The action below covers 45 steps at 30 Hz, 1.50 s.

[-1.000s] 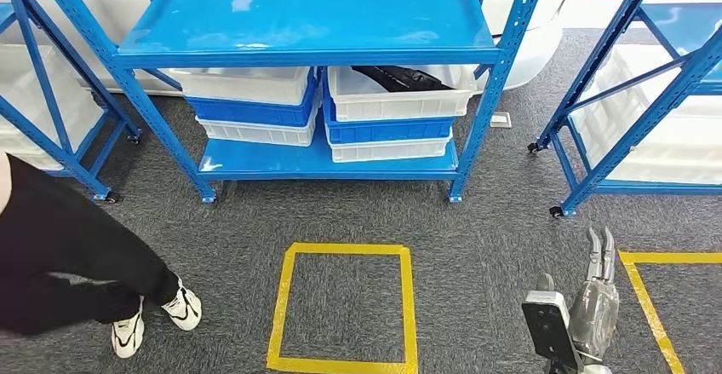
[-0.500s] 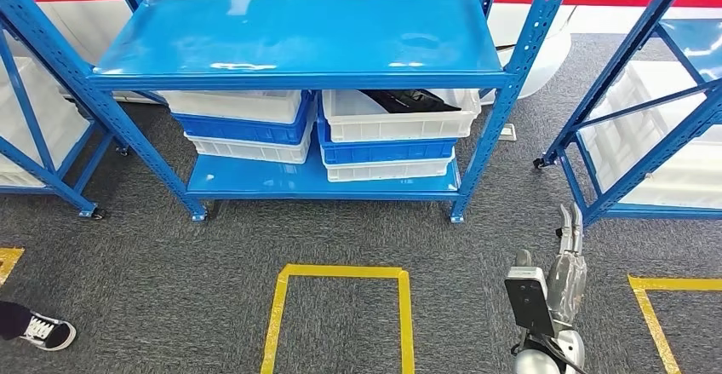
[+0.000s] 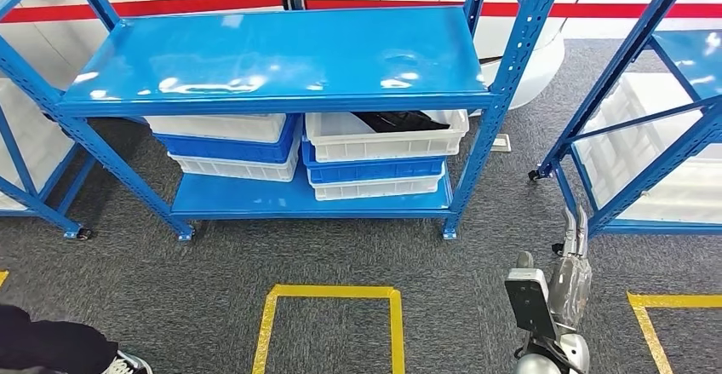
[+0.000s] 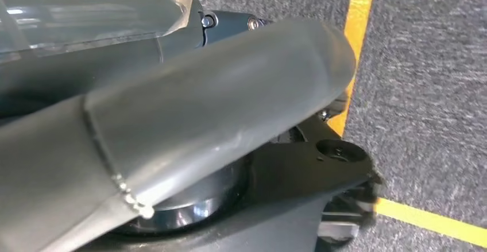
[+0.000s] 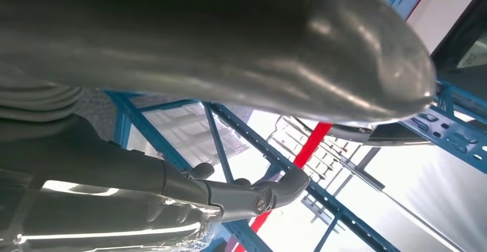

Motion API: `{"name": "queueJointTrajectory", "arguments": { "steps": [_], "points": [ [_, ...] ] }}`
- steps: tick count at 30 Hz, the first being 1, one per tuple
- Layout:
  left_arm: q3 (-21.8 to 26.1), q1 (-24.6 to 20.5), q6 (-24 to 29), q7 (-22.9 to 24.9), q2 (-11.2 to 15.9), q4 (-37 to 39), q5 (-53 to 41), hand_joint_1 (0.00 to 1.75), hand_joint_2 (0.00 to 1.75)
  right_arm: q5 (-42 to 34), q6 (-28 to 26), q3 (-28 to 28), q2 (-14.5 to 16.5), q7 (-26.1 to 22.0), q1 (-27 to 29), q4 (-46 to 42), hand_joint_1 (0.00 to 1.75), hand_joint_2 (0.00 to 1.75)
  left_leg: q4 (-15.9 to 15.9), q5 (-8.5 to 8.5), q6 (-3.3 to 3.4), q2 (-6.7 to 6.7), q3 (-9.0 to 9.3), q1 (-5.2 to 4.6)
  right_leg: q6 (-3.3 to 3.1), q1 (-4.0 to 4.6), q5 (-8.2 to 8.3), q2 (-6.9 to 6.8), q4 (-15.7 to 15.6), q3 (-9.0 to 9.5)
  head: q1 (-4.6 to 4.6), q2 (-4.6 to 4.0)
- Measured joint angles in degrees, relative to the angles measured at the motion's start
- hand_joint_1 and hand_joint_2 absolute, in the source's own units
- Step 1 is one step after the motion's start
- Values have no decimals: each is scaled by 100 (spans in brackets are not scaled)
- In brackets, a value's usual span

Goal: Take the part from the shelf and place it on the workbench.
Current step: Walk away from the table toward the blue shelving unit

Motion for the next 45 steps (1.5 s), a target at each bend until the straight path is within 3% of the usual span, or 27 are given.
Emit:
{"name": "queueJointTrajectory", "arguments": {
  "steps": [1,2,3,4,6,8,10,12,13,14,15,16,18,22,24,26,27,28,30,32,36,38,41,42,43,45],
  "points": [
    [-3,5,-7,29,14,0,-7,0,0,3,-14,-5,-2,-5,19,-33,0,0,69,118,73,13,-162,-22,-71,47,-96,16,-9,112,8,0],
    [-7,7,-14,66,27,1,-16,0,0,-5,-28,-8,-3,-14,36,-52,0,0,94,257,164,19,-319,-63,-99,82,-176,25,-17,201,10,0],
    [-15,10,-20,114,38,1,-25,0,0,-25,-44,-10,-7,-24,57,-64,0,0,-233,522,271,20,-274,-107,-92,105,-235,36,-33,269,15,0],
    [-26,8,-15,154,45,1,-33,0,0,-51,-60,-12,-13,-39,71,-79,0,0,-582,675,355,20,-143,-151,-67,113,-268,37,-60,309,13,0],
    [-56,11,20,210,37,-1,-35,0,0,-127,-72,-10,-33,-70,89,-105,0,0,-748,693,357,17,-36,-138,-20,117,-288,16,-82,328,1,0],
    [-96,5,89,261,29,-2,-43,0,0,-232,-79,-1,-91,-122,83,-123,0,0,-934,727,349,22,123,-100,2,133,-406,-6,225,183,-2,0],
    [-138,-12,166,331,18,-2,-55,0,0,-337,-80,19,-168,-162,62,-105,0,0,-985,704,346,18,199,-90,12,107,-618,-13,938,-246,-1,0],
    [-175,-20,248,436,8,-2,-65,0,0,-405,-73,50,-214,-196,43,-65,0,0,-977,643,326,6,254,-84,89,68,-649,-14,1390,-613,-2,0],
    [-194,-18,292,495,5,-2,-70,0,0,-426,-68,72,-222,-216,22,-37,0,0,-969,601,306,1,298,-75,164,40,-517,-17,1308,-641,-4,0],
    [-219,-20,335,565,3,-2,-79,0,0,-449,-63,98,-227,-238,-10,-5,0,0,-952,549,277,-5,351,-62,253,8,-296,-25,1009,-557,-3,0],
    [-244,-23,376,644,3,-2,-90,0,0,-475,-61,124,-230,-260,-54,34,0,0,-928,487,239,-8,396,-53,330,-26,-70,-39,612,-412,-1,0],
    [-270,-35,417,733,7,-2,-104,0,0,-504,-60,152,-231,-286,-109,88,0,0,-892,424,197,-12,425,-57,365,-38,95,-45,268,-262,9,0],
    [-328,-61,481,909,18,-3,-136,0,0,-563,-60,209,-231,-337,-205,193,0,0,-842,339,129,-18,437,-75,293,-34,190,-45,-46,-114,12,0],
    [-431,-92,542,1054,37,-21,-168,0,0,-630,-60,286,-222,-394,-338,315,0,0,-721,203,30,-11,425,-46,57,-41,87,-19,-57,-42,-12,0],
    [-477,-97,569,1123,53,-34,-177,0,0,-691,-60,329,-219,-437,-406,367,0,0,-151,-29,-35,2,146,-22,-36,-49,28,-21,-64,44,-28,0],
    [-541,-84,595,1182,74,-38,-166,0,0,-745,-60,393,-220,-462,-460,442,0,0,652,-259,-73,10,-368,0,-92,-32,-36,-24,-64,115,-36,0],
    [-562,-73,604,1197,83,-39,-158,0,0,-766,-60,420,-220,-466,-475,480,0,0,884,-253,-74,11,-569,7,-101,-23,-70,-19,-64,153,-38,0],
    [-573,-63,615,1205,91,-40,-152,0,0,-778,-60,437,-220,-468,-482,511,0,0,887,-119,-61,11,-660,10,-98,-17,-107,-11,-64,200,-37,0],
    [-586,-57,628,1208,110,-43,-149,0,0,-789,-60,461,-218,-470,-504,560,0,0,267,418,14,10,-511,1,-80,-5,-190,2,-69,317,-37,0],
    [-604,-64,634,1204,139,-46,-134,0,0,-793,-60,492,-215,-473,-554,596,0,0,-424,746,109,16,-238,-39,-41,18,-271,10,-88,415,-27,0],
    [-624,-54,634,1058,156,-57,-4,0,0,-809,-71,551,-207,-476,-628,669,0,0,-798,702,227,9,-16,-97,89,35,-274,0,-110,510,-29,0],
    [-620,-40,623,884,152,-61,102,0,0,-812,-101,562,-209,-473,-675,702,0,0,-886,693,279,1,126,-78,97,41,-365,-9,151,413,-31,-1],
    [-610,-33,546,625,124,-63,235,0,0,-761,-138,550,-234,-437,-677,727,0,0,-913,621,327,-10,235,-73,35,35,-689,-9,1152,-242,-21,0],
    [-609,-20,506,553,106,-64,272,0,0,-730,-142,533,-244,-422,-646,732,0,0,-912,581,325,-17,275,-73,57,33,-742,-10,1384,-454,-20,0],
    [-608,-3,464,489,91,-64,300,0,0,-695,-143,510,-250,-413,-609,734,0,0,-911,533,317,-24,330,-71,111,29,-709,-11,1423,-572,-17,-1],
    [-605,25,379,369,69,-65,341,0,0,-628,-145,434,-263,-399,-519,720,0,0,-909,415,276,-39,482,-59,287,2,-349,-20,909,-509,-16,-1]
  ]
}}
